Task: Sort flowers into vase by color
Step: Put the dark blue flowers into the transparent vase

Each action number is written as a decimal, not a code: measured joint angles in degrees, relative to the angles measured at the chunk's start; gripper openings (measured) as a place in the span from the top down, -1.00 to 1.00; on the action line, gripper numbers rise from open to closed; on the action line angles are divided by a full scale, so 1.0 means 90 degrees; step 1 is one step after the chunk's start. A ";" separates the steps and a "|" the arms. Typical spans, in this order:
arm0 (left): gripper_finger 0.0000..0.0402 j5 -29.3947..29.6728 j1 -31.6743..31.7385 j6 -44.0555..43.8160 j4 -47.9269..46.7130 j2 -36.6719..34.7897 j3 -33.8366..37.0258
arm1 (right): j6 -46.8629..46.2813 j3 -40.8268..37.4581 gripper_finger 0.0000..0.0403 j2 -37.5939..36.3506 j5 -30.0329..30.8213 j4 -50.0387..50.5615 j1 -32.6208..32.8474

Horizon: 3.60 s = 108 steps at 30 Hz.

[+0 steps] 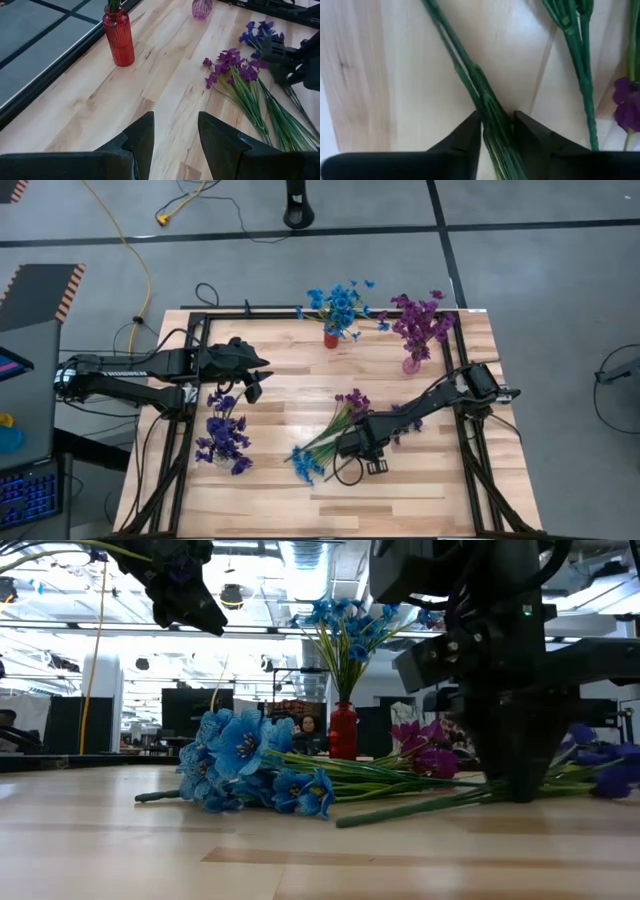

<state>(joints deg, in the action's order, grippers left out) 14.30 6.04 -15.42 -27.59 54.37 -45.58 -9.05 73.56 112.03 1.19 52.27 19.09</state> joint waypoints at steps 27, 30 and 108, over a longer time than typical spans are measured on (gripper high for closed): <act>0.30 -0.1196 0.0000 -0.0024 0.0902 0.0000 0.0000 | 0.0170 0.2336 0.78 -0.0002 0.1140 0.3245 0.0479; 0.30 -0.1470 0.0000 -0.0027 0.1036 0.0000 0.0000 | 0.0631 0.2612 0.78 -0.0002 0.1761 0.3310 0.0562; -0.11 -0.3697 -0.0015 -0.0766 0.2054 0.0012 0.0000 | 1.1581 0.3140 0.77 -0.0005 0.5561 -0.4263 -0.0188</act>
<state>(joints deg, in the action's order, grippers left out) -18.97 5.91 -22.32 -9.10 54.48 -45.58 95.18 101.82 111.98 51.24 13.90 17.40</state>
